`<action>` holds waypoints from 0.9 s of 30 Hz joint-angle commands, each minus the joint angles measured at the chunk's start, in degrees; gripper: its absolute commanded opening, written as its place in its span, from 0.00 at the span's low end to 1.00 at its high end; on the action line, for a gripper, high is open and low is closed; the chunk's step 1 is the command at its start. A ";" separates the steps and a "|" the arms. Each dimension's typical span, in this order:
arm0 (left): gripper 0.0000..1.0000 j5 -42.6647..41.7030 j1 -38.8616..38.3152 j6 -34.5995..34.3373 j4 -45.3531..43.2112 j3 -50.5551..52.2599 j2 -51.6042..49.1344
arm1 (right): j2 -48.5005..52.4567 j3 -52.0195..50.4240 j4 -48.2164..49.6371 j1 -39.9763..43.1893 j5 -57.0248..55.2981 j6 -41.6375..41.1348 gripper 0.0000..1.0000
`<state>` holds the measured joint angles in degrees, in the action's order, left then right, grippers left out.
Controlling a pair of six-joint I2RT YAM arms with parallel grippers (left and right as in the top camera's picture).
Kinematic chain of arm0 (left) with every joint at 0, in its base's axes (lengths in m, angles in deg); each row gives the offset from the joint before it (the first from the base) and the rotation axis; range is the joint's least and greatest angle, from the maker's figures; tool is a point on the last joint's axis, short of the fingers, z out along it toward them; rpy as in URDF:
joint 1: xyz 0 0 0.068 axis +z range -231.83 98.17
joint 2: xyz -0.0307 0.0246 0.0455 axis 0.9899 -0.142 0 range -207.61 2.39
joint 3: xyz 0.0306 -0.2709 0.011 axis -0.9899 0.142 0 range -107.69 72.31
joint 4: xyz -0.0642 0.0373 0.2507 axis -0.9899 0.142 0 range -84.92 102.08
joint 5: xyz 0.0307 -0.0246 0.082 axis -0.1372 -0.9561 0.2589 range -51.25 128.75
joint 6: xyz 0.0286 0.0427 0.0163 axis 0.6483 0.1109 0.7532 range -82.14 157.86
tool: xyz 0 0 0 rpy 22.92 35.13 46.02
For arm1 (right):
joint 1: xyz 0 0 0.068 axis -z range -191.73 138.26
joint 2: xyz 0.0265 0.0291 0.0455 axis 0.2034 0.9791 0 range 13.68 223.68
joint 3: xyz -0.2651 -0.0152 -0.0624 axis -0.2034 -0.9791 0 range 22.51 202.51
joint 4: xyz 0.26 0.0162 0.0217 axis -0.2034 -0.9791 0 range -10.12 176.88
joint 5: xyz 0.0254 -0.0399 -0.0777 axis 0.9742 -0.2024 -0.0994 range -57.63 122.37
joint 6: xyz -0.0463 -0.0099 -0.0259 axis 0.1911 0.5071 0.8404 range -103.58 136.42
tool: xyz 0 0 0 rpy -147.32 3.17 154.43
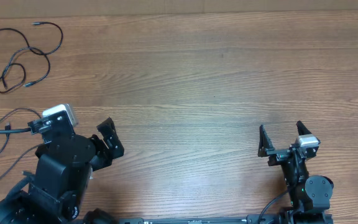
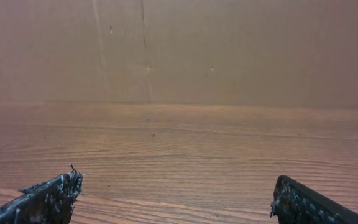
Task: Untangle cables
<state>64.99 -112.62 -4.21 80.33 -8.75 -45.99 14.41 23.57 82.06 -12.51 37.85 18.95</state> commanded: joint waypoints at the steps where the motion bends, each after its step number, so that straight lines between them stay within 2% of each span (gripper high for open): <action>1: 1.00 1.14 -0.11 -0.81 -0.04 -0.59 0.02 | -0.61 -0.57 0.02 0.09 -0.92 -0.52 1.00; 11: 1.00 1.14 -0.11 -0.81 -0.04 -0.59 0.02 | -0.61 -0.57 0.02 0.09 -0.76 2.51 1.00; 27: 1.00 1.14 -0.11 -0.81 -0.04 -0.59 0.02 | -0.57 -0.57 0.26 0.09 -0.68 2.01 1.00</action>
<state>64.99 -112.62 -4.21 80.33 -8.75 -46.01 14.41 23.57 82.10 -12.51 37.69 20.94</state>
